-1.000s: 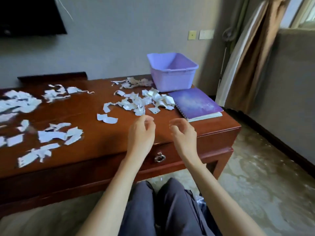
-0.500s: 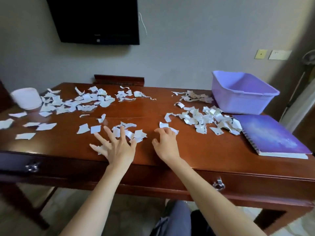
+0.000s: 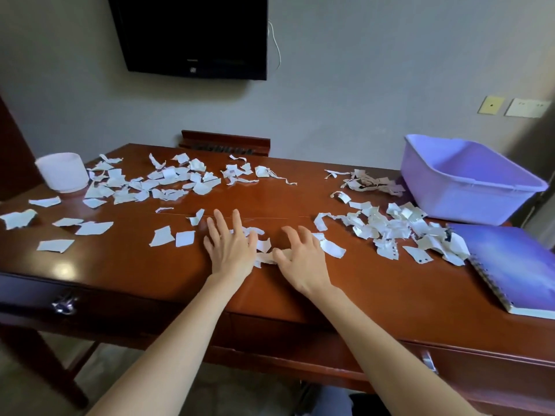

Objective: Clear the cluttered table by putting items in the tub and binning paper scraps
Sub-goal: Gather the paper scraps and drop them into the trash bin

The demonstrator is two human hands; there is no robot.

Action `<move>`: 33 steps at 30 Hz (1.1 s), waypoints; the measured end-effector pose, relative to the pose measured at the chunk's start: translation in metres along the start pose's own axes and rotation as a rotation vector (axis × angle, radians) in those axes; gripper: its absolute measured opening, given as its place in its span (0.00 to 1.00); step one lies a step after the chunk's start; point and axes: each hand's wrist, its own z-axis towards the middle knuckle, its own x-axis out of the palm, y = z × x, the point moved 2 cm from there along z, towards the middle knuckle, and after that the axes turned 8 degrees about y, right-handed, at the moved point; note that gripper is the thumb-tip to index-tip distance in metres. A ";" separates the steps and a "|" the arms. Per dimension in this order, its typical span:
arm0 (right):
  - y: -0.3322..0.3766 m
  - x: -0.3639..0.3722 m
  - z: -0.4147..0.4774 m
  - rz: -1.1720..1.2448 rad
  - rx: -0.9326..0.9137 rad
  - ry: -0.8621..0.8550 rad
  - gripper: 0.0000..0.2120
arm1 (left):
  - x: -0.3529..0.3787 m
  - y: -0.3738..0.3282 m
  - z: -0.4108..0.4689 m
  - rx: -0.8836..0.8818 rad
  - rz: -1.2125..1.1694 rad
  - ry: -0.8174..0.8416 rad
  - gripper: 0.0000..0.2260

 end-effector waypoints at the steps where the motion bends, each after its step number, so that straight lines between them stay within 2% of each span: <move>1: 0.001 0.003 0.001 -0.046 -0.005 0.037 0.29 | -0.001 0.000 0.005 -0.010 0.014 -0.008 0.27; 3: 0.003 0.009 0.005 -0.152 -0.011 0.082 0.33 | 0.000 -0.001 0.014 0.011 0.043 0.007 0.24; 5: 0.005 0.011 0.008 -0.264 -0.039 0.042 0.25 | 0.002 -0.003 0.019 0.066 0.132 -0.016 0.21; 7: 0.008 0.009 0.011 -0.326 -0.098 -0.123 0.14 | 0.002 -0.006 0.022 0.124 0.214 -0.064 0.19; 9: 0.006 0.004 0.015 -0.347 -0.108 -0.201 0.12 | 0.003 -0.010 0.022 0.168 0.253 -0.113 0.19; 13: -0.008 -0.005 0.020 -0.245 -0.030 -0.131 0.05 | 0.001 -0.016 0.023 0.201 0.248 -0.145 0.17; 16: -0.013 -0.011 0.022 -0.218 0.023 -0.149 0.05 | 0.000 -0.022 0.027 0.172 0.213 -0.160 0.15; 18: -0.014 -0.016 0.023 -0.147 0.042 -0.152 0.05 | -0.002 -0.024 0.030 0.140 0.116 -0.191 0.15; 23: -0.038 -0.035 0.025 0.067 0.117 -0.291 0.01 | -0.012 -0.034 0.028 0.135 -0.157 -0.291 0.14; 25: -0.050 -0.043 0.027 0.124 0.175 -0.313 0.02 | -0.013 -0.040 0.025 0.150 -0.213 -0.290 0.14; 27: -0.059 -0.046 0.029 0.071 0.216 -0.336 0.02 | -0.011 -0.046 0.022 0.166 -0.241 -0.274 0.14; 33: -0.057 -0.037 0.026 -0.160 0.299 -0.230 0.20 | 0.003 -0.053 0.011 0.168 -0.260 -0.227 0.14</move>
